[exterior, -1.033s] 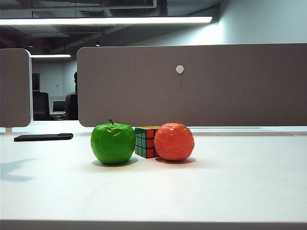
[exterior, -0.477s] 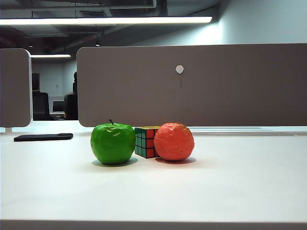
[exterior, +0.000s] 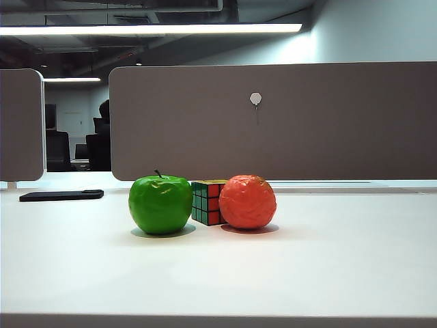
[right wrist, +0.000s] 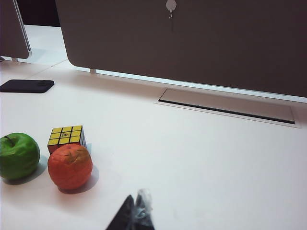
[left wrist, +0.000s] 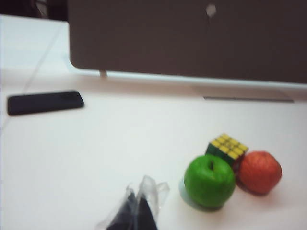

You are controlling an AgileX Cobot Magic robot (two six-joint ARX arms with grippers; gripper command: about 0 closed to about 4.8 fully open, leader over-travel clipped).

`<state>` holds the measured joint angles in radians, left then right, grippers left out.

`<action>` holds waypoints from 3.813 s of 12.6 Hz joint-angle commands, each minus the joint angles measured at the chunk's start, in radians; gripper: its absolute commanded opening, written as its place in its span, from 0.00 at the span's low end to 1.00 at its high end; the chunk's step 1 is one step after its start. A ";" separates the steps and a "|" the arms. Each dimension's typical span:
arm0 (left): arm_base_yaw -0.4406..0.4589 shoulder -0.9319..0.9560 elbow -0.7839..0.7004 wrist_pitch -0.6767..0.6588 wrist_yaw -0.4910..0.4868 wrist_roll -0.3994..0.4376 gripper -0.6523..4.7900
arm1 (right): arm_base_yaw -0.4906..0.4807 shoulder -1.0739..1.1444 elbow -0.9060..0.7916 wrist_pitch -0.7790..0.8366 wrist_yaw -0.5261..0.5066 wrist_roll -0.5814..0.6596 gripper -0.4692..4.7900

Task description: Move all the fruits on the tabletop near the face of the Rubik's cube that has the color most similar to each fruit.

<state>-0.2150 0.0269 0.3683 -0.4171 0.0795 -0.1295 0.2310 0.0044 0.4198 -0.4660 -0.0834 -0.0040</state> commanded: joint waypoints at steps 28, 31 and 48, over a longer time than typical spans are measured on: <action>-0.003 -0.023 -0.303 0.100 0.092 0.023 0.11 | 0.000 -0.002 -0.414 0.669 -0.002 0.113 0.08; -0.002 -0.019 -0.309 0.085 0.063 0.017 0.11 | 0.001 -0.002 -0.414 0.680 -0.002 0.113 0.08; -0.002 -0.020 -0.357 0.320 0.028 0.134 0.11 | 0.000 -0.002 -0.411 0.740 -0.027 -0.050 0.08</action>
<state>-0.2172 0.0082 0.0105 -0.1474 0.1200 -0.0002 0.2310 0.0032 0.0059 0.2256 -0.1074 -0.0429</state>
